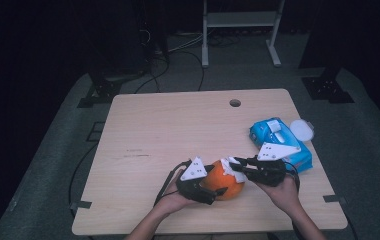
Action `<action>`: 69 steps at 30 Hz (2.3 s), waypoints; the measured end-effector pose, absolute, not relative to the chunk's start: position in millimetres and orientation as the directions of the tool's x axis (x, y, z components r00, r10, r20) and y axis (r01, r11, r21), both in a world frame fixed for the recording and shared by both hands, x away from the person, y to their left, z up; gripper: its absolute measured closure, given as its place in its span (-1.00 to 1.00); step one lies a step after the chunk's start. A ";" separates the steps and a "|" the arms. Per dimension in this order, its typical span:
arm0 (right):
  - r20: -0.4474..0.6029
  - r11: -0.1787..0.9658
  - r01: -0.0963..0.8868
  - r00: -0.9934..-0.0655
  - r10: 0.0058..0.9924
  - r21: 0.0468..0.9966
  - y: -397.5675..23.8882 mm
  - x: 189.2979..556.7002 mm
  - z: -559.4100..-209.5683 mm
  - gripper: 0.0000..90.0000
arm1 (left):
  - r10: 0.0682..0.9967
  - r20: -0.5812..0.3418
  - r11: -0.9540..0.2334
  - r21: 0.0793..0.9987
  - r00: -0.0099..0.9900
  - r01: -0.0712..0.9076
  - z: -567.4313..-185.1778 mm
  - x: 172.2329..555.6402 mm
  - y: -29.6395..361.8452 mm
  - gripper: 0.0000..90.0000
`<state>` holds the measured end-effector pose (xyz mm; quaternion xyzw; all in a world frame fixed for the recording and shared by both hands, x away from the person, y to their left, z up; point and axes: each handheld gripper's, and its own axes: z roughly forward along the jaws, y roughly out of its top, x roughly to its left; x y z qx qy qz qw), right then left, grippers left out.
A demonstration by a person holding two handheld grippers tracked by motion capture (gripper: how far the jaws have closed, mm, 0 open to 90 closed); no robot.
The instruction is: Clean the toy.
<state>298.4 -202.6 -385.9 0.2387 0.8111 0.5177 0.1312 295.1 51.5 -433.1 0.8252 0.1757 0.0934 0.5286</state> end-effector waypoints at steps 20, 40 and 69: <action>0.045 0.340 0.286 -0.820 0.570 0.896 -216.7 301.0 -393.8 0.71 | 0.493 -0.215 -0.236 0.900 0.843 0.367 -436.9 312.6 69.0 -0.36; 0.061 0.335 0.302 -0.818 0.572 0.893 -216.3 304.6 -396.4 0.71 | 0.455 -0.020 -0.378 0.901 0.890 0.214 -437.3 298.4 54.5 -0.52; 0.000 0.377 0.235 -0.849 0.529 0.896 -200.9 293.5 -382.0 0.71 | 0.420 0.134 -0.464 0.881 0.898 0.086 -440.6 282.7 40.0 -0.31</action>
